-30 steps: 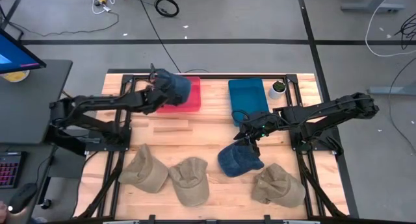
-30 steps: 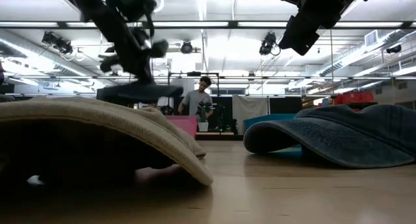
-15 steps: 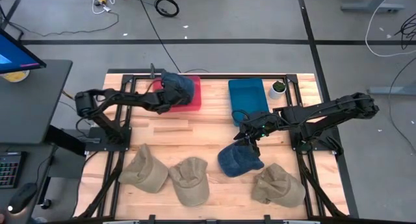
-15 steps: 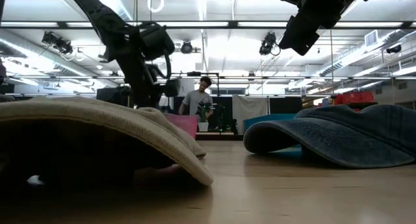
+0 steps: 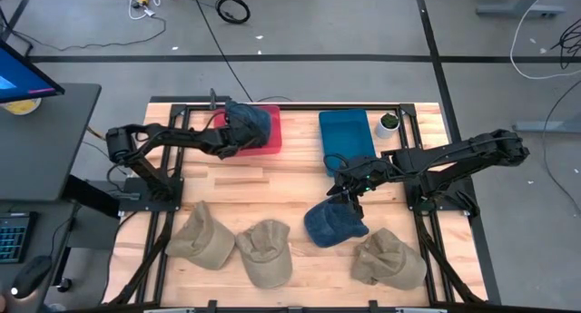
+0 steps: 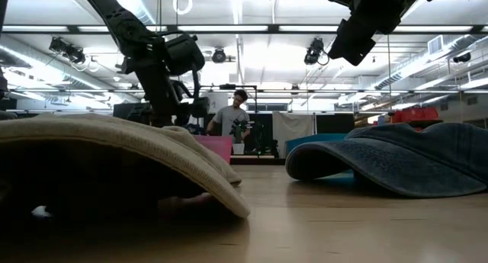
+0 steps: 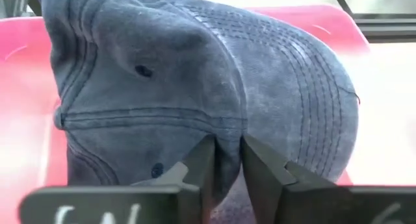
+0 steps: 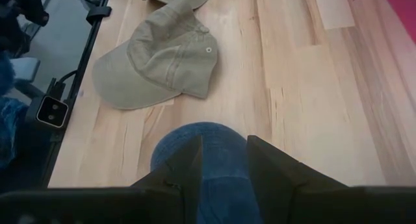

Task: Pick & Place hat
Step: Put the left blue cap into the red bin

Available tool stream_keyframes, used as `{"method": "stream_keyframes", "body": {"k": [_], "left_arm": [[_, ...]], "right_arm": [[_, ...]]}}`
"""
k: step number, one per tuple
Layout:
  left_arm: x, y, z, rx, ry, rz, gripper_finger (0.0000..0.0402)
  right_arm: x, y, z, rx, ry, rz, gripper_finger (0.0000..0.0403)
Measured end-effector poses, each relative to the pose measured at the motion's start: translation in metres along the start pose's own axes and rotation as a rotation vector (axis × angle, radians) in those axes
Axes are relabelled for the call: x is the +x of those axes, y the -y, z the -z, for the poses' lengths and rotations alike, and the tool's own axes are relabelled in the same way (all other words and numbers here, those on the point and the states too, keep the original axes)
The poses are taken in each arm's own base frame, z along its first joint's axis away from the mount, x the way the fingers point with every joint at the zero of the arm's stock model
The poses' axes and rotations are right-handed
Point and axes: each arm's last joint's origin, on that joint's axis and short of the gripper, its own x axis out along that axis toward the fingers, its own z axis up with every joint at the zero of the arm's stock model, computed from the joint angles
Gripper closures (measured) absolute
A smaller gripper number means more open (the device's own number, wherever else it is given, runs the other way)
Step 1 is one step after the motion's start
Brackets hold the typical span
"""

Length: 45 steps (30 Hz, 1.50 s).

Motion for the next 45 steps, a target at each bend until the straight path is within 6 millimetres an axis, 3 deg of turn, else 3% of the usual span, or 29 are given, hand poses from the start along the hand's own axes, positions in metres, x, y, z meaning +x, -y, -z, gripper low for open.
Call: {"method": "stream_keyframes", "body": {"k": [8, 15, 20, 25, 27, 37, 45], "left_arm": [[-0.008, 0.004, -0.017, 0.024, 0.027, 0.042, 0.0255], [-0.004, 0.003, -0.012, 0.033, -0.07, 0.099, 0.024], [-0.007, 0.005, -0.008, 0.074, -0.07, 0.101, 0.0266], [-0.006, -0.001, -0.005, 0.088, -0.113, 0.048, 0.0366], [-0.006, -0.003, -0.004, 0.101, -0.124, 0.028, 0.0389], [-0.024, 0.004, -0.003, 0.037, -0.14, 0.096, 0.0393], [-0.014, -0.005, -0.001, 0.004, -0.174, 0.016, 0.0366]], "right_arm": [[0.0, 0.0, 0.0, 0.007, -0.002, 0.0, 0.0277], [0.0, 0.0, 0.001, 0.007, -0.006, 0.001, 0.0277], [0.0, 0.0, 0.001, 0.007, -0.008, 0.002, 0.0277], [0.0, 0.0, 0.001, 0.007, -0.008, 0.002, 0.0277], [0.0, 0.0, 0.001, 0.007, -0.008, 0.002, 0.0277], [0.0, 0.0, 0.001, 0.007, -0.01, 0.002, 0.0277], [0.002, 0.0, 0.003, 0.038, -0.033, 0.004, 0.0277]]}}
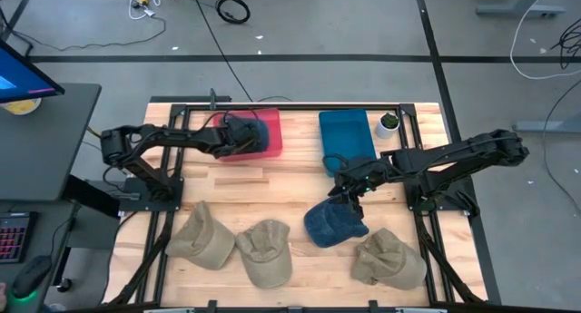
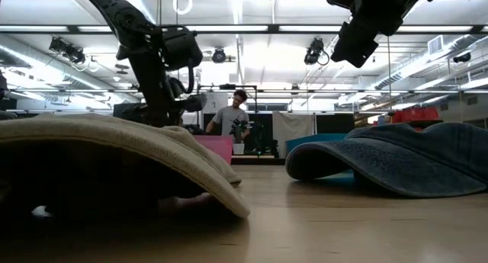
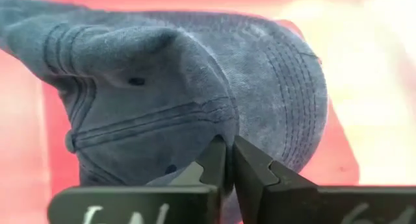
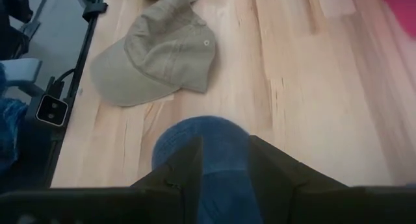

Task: Pick & Place hat
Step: Put the left blue cap into the red bin, then put the blue cap into the red bin

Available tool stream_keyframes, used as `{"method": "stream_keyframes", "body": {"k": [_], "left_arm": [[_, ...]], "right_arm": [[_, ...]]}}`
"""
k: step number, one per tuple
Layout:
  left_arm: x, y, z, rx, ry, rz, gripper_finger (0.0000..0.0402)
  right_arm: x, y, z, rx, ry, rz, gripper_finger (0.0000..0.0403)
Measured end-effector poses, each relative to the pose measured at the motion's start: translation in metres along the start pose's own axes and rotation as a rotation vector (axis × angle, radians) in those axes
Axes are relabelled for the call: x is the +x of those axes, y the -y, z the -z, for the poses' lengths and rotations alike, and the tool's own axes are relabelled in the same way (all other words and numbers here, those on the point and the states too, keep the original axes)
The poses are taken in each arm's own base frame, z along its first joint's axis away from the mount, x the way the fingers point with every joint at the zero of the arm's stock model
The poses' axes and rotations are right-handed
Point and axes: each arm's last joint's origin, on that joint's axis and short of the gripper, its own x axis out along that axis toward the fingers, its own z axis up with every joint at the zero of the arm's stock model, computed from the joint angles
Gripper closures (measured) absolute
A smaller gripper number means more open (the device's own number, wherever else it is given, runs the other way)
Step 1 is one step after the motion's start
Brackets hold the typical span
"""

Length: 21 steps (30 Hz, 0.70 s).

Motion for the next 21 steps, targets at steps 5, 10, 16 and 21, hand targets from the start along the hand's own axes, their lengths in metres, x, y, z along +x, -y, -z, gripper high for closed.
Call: {"method": "stream_keyframes", "body": {"k": [5, 10, 16, 21], "left_arm": [[0.004, -0.007, -0.006, 0.027, -0.005, -0.033, 0.0327], [-0.005, -0.004, -0.015, 0.106, 0.018, 0.009, 0.029], [-0.037, 0.012, -0.036, 0.314, 0.084, 0.13, 0.0262], [-0.066, 0.028, -0.046, 0.604, 0.145, 0.271, 0.0252]], "right_arm": [[0.008, -0.002, 0.008, 0.054, -0.083, 0.009, 0.0277], [0.023, -0.01, 0.016, 0.051, -0.154, 0.0, 0.0271], [0.037, -0.016, 0.026, 0.18, -0.24, 0.02, 0.0233], [0.042, -0.021, 0.043, 0.359, -0.384, 0.099, 0.0206]]}}
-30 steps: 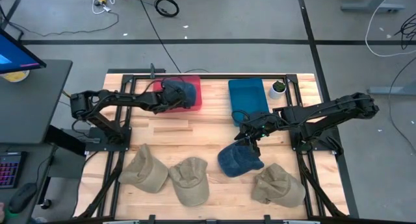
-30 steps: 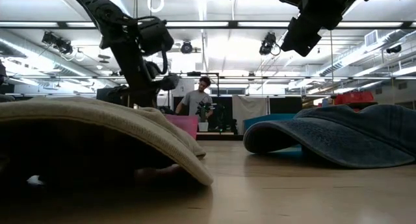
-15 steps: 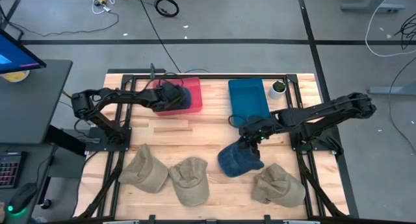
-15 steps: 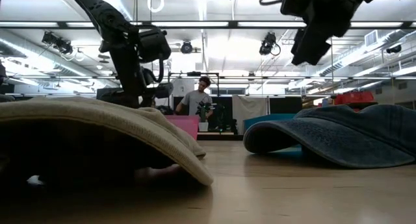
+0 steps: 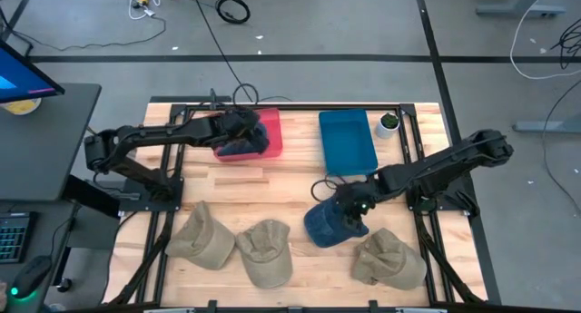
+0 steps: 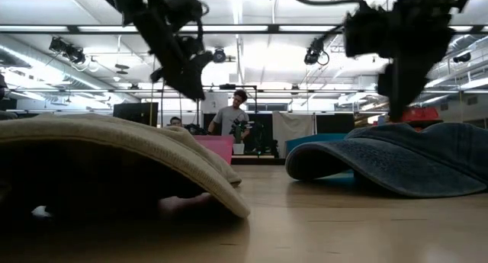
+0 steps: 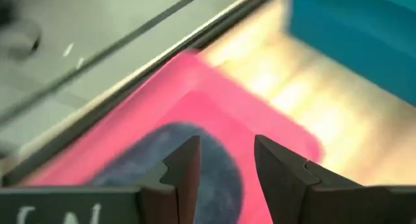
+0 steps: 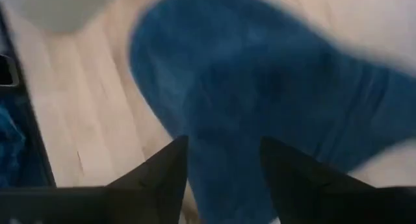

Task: Pick & Place hat
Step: Put the blue cap into the red bin

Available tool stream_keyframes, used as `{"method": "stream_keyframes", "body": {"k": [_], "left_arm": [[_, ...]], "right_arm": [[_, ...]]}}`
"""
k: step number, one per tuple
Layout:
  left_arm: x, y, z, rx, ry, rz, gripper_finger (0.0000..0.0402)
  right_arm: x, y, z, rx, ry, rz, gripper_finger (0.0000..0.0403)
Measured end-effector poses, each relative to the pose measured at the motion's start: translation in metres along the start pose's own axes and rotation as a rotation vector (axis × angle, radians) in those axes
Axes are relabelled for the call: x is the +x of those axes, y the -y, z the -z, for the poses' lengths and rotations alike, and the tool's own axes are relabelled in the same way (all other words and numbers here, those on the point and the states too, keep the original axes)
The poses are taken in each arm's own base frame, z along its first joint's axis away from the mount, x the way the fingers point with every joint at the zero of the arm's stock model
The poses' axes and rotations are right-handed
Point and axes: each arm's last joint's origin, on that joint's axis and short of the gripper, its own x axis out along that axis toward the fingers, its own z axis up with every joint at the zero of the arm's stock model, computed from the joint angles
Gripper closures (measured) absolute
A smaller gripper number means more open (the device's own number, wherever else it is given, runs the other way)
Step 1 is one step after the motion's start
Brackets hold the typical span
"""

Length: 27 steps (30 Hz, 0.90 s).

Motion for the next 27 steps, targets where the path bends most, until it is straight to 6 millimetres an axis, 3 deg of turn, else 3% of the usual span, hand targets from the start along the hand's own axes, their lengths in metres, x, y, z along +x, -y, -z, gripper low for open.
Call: {"method": "stream_keyframes", "body": {"k": [6, 12, 15, 21, 24, 27], "left_arm": [[-0.019, 0.016, -0.007, 0.232, 0.037, 0.136, 0.025], [-0.025, 0.026, -0.006, 0.284, 0.046, 0.164, 0.025], [-0.028, 0.034, -0.002, 0.313, 0.028, 0.232, 0.0251], [-0.038, 0.054, 0.007, 0.38, -0.003, 0.476, 0.0264], [-0.045, 0.065, 0.011, 0.46, 0.008, 0.556, 0.027], [-0.053, 0.077, 0.015, 0.542, 0.045, 0.609, 0.0275]], "right_arm": [[0.027, -0.016, 0.012, 0.022, -0.066, 0.023, 0.0203], [0.055, -0.019, 0.017, -0.088, -0.042, 0.128, 0.0214], [0.063, -0.019, 0.017, -0.104, -0.057, 0.144, 0.0243], [0.052, -0.021, 0.016, -0.173, -0.027, 0.11, 0.0378], [0.038, -0.024, 0.013, -0.31, 0.028, 0.081, 0.0382], [0.025, -0.029, 0.01, -0.575, 0.114, 0.079, 0.0375]]}}
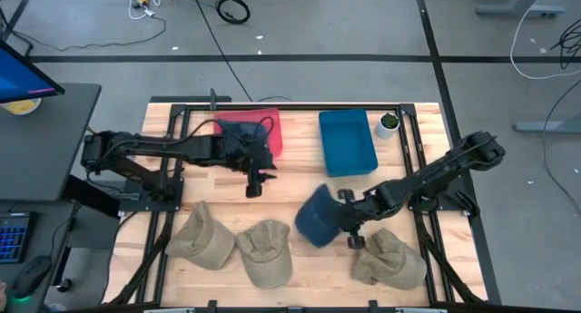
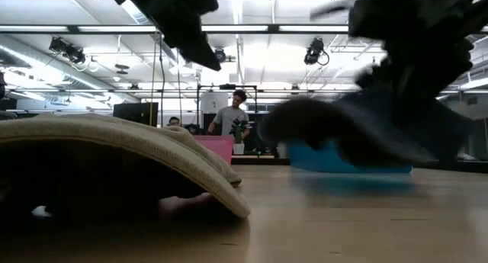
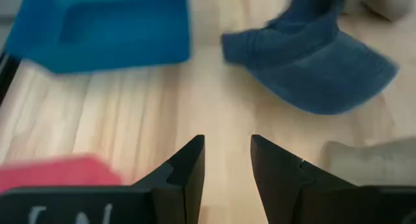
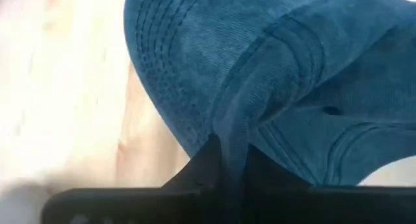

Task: Pick & Place hat
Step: Put the blue cap into the red bin

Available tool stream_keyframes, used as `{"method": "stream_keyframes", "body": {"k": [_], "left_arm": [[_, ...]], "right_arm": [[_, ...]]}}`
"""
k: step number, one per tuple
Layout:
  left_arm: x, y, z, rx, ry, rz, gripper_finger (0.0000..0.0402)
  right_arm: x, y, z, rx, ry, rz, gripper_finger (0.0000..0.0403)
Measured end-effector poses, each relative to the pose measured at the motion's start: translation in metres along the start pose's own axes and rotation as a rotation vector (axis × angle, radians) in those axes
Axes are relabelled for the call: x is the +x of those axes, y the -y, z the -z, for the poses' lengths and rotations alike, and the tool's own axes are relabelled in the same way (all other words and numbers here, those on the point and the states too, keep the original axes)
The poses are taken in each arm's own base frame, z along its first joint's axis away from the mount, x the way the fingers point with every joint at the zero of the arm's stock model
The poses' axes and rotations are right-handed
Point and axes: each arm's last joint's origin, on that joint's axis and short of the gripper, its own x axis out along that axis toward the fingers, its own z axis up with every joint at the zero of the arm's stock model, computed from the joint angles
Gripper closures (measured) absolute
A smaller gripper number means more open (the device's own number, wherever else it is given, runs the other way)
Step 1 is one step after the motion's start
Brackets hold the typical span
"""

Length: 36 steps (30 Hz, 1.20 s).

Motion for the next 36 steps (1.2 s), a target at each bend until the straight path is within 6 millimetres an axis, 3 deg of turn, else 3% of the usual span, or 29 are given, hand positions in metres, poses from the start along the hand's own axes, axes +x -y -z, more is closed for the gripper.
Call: {"method": "stream_keyframes", "body": {"k": [7, 12, 19, 23, 29, 36], "left_arm": [[0.003, 0.03, -0.013, 0.152, 0.118, 0.065, 0.0263], [0.006, 0.041, -0.02, 0.171, 0.195, 0.082, 0.0234], [0.027, 0.046, -0.019, 0.179, 0.192, 0.091, 0.0188], [0.044, 0.047, -0.015, 0.261, 0.182, 0.082, 0.0172], [0.059, 0.049, -0.01, 0.3, 0.157, 0.085, 0.0168], [0.074, 0.049, 0.009, 0.298, 0.002, 0.111, 0.0172]], "right_arm": [[-0.009, 0.013, -0.012, -0.711, 0.082, 0.152, 0.0394], [-0.006, 0.032, -0.019, -0.988, 0.052, 0.282, 0.0385], [-0.008, 0.053, -0.028, -1.154, 0.046, 0.381, 0.0387], [-0.008, 0.061, -0.028, -1.166, 0.038, 0.375, 0.0388], [-0.007, 0.064, -0.027, -1.172, 0.039, 0.339, 0.0388], [-0.009, 0.066, -0.03, -1.245, 0.011, 0.433, 0.0389]]}}
